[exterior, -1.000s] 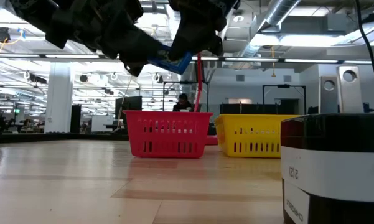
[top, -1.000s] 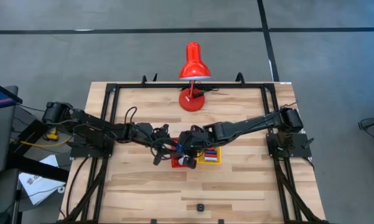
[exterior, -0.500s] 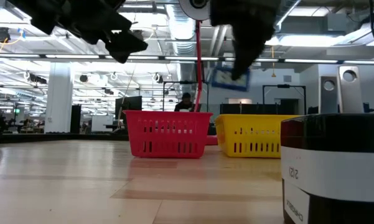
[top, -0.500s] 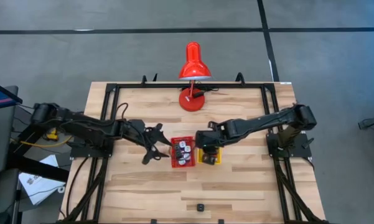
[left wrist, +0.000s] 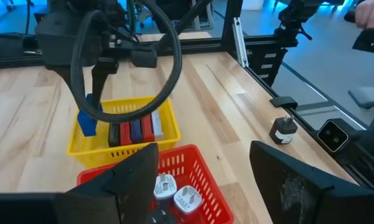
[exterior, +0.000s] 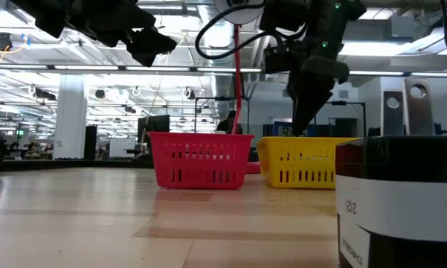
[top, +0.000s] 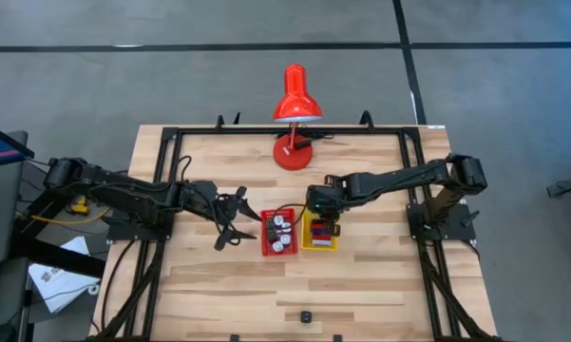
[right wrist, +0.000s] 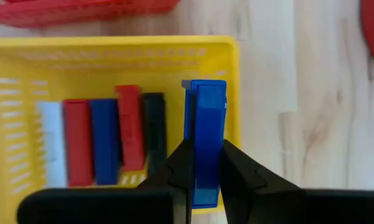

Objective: Pick & Place Office items
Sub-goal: Put the blue digital timer into the yellow bin

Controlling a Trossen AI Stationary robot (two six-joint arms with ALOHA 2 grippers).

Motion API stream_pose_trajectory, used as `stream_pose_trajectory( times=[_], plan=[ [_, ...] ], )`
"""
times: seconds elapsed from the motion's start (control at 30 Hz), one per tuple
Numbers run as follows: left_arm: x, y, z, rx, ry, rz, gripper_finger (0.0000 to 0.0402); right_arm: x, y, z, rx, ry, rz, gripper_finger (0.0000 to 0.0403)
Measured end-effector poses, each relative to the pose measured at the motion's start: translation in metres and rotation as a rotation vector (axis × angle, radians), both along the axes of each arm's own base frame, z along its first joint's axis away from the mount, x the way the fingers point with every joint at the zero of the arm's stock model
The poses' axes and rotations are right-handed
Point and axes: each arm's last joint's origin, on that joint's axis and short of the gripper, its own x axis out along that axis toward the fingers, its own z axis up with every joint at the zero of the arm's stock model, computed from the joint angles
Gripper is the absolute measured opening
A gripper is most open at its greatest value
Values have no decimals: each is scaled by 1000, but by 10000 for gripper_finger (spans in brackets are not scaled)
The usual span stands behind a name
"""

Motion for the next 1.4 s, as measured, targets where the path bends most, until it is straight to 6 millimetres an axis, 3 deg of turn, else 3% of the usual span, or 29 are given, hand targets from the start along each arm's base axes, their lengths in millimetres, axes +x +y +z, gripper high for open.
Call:
stream_pose_trajectory(
  times=[0.17, 0.6, 1.03, 1.4],
  plan=[
    [0, 0, 0, 0, 0, 0, 246, -5, -3, -13, 0, 9, -6, 43],
    [0, 0, 0, 1, 1, 1, 246, -6, -4, -25, -15, -16, 38, 43],
    [0, 0, 0, 2, -3, 6, 246, 2, -7, -48, -19, 37, 54, 44],
    [0, 0, 0, 2, -6, 6, 246, 2, -7, -49, -19, 45, 52, 84]
  ],
)
